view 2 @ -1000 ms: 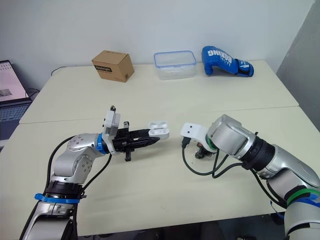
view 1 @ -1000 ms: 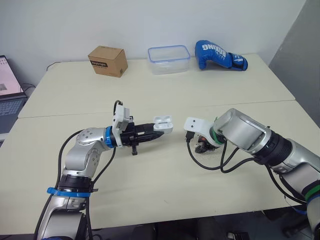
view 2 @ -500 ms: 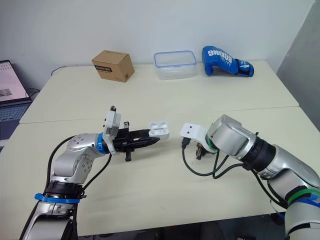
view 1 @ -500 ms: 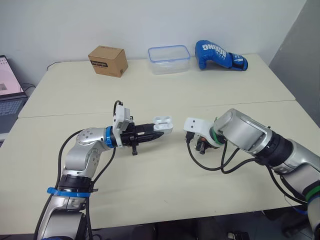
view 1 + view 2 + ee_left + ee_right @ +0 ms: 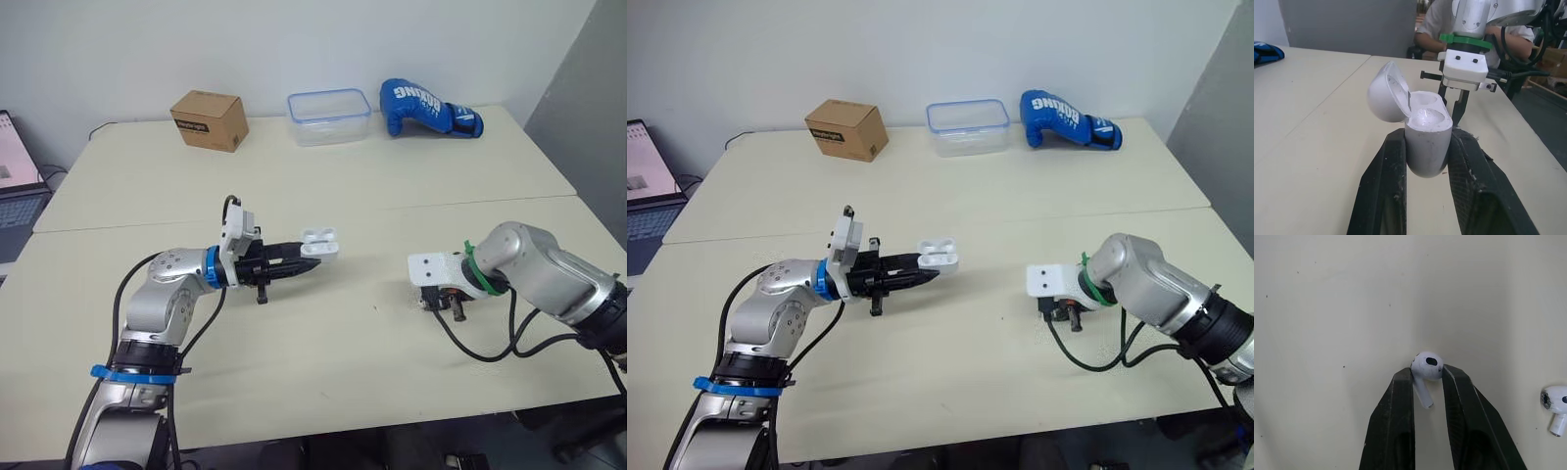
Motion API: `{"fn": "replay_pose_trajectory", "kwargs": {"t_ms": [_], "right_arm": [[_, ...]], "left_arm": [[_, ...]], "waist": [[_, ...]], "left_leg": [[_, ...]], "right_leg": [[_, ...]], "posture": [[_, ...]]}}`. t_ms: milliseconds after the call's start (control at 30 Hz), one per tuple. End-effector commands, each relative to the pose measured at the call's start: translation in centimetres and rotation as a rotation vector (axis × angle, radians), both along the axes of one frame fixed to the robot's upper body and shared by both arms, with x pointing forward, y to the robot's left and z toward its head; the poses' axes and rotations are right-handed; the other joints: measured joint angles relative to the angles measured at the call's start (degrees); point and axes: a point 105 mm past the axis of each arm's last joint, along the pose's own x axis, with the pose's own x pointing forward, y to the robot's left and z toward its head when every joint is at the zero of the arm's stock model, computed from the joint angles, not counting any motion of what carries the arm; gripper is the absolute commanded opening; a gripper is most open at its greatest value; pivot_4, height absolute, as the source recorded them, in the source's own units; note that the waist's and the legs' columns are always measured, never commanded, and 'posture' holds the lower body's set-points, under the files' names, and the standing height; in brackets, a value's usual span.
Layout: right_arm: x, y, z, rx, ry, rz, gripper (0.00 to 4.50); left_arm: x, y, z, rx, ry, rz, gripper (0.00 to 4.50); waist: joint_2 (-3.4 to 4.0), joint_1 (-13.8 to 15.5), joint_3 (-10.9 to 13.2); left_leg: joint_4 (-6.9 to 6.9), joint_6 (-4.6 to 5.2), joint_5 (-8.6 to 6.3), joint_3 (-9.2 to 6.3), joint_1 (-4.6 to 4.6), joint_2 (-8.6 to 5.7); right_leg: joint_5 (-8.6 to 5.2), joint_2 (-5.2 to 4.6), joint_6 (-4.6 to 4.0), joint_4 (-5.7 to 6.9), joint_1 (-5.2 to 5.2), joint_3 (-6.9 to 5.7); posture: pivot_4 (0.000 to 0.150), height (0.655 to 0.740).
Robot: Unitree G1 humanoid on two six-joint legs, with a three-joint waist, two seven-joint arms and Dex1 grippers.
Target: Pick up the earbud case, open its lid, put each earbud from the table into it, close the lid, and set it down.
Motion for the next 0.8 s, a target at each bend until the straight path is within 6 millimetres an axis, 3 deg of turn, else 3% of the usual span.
{"fn": "replay_pose_trajectory", "kwargs": {"t_ms": [33,300,467,800], "right_arm": [[0.57,-0.49,0.7,-0.008,-0.056,0.023,0.44],[0.45,-0.46,0.64,-0.016,-0.056,0.044,0.44],[0.51,-0.4,0.96,-0.035,-0.075,0.063,2.17],[0.13,0.42,1.55,-0.053,-0.073,0.092,2.17]], "left_arm": [[-0.09,-0.53,0.91,-0.018,-0.041,-0.027,0.79],[-0.11,-0.67,0.83,-0.02,-0.043,-0.028,0.79],[-0.13,-0.61,0.81,-0.019,-0.043,-0.022,0.79],[-0.14,-0.52,0.74,-0.014,-0.046,-0.015,0.79]], "waist": [[0.0,0.04,0.0],[0.0,0.11,0.0],[0.0,0.24,0.0],[0.0,0.27,0.0]], "left_leg": [[0.0,0.0,0.0,0.0,0.0,0.0],[0.01,0.0,0.0,-0.01,0.01,0.0],[0.01,0.0,0.0,-0.02,0.0,0.0],[0.01,0.0,0.0,-0.02,0.0,-0.01]], "right_leg": [[0.0,0.0,0.0,-0.01,0.01,0.0],[0.0,0.0,0.0,0.0,0.02,0.0],[0.0,0.0,0.0,-0.02,0.02,0.0],[0.0,0.0,0.0,-0.01,0.02,0.0]], "posture": [[0.15,0.7307],[0.15,0.7307],[0.15,0.7307],[0.15,0.7307]]}}
